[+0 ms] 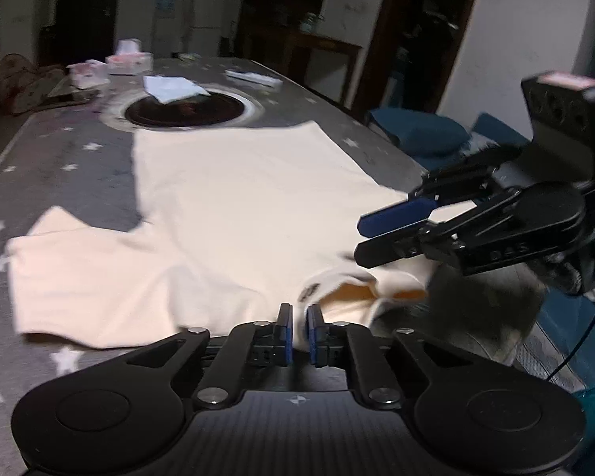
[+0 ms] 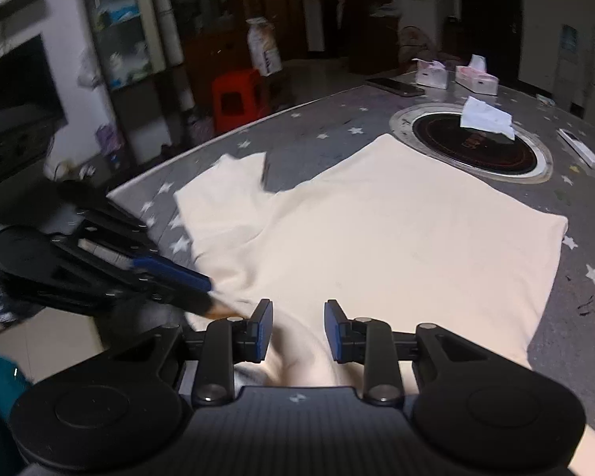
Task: Fold clothes
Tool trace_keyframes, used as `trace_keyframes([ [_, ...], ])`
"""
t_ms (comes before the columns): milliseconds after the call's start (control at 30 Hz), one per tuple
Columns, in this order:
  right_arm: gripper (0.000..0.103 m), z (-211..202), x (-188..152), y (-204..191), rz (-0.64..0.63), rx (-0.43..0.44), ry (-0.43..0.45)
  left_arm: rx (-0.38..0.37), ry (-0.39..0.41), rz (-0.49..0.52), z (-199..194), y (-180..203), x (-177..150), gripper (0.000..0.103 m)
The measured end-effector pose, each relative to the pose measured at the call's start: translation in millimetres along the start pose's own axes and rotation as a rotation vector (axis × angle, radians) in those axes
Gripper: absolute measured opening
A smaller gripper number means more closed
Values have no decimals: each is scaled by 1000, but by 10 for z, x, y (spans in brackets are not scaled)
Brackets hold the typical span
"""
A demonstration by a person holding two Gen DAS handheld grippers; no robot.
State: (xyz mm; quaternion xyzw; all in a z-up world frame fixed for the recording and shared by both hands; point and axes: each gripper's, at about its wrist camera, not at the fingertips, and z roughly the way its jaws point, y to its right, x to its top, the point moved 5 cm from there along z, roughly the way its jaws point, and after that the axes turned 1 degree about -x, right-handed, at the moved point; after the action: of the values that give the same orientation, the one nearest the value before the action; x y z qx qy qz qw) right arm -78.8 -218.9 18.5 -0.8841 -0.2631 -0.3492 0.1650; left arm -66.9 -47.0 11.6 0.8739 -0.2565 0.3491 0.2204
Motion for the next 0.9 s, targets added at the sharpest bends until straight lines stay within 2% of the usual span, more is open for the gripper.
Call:
trace_keyframes([
  [100,28,198,-33,0,22,22,-29,113,35,-57,-136,-255,34,12],
  [167,28,316,-92,-31,22,38,-55,234,56,-132,-208,-531,74,15],
  [233,28,362,-134,-70,9,40,-60,353,78,-185,-255,-795,114,23],
  [300,28,359,-134,-74,7,37,-61,463,86,-208,-231,-1043,149,39],
  [367,28,356,-133,-79,5,34,-61,517,71,-237,-158,-1256,160,46],
  [500,28,354,-134,-82,8,32,-61,533,33,-290,47,-1496,139,45],
  [533,28,353,-135,-82,10,32,-60,522,42,-295,50,-1500,147,42],
  [600,28,352,-134,-85,10,31,-60,501,61,-305,55,-1509,163,11],
  [733,28,363,-130,-90,6,29,-60,461,104,-313,-10,-1408,263,7],
  [900,28,358,-137,-101,5,25,-58,345,172,-180,-55,-864,482,6],
])
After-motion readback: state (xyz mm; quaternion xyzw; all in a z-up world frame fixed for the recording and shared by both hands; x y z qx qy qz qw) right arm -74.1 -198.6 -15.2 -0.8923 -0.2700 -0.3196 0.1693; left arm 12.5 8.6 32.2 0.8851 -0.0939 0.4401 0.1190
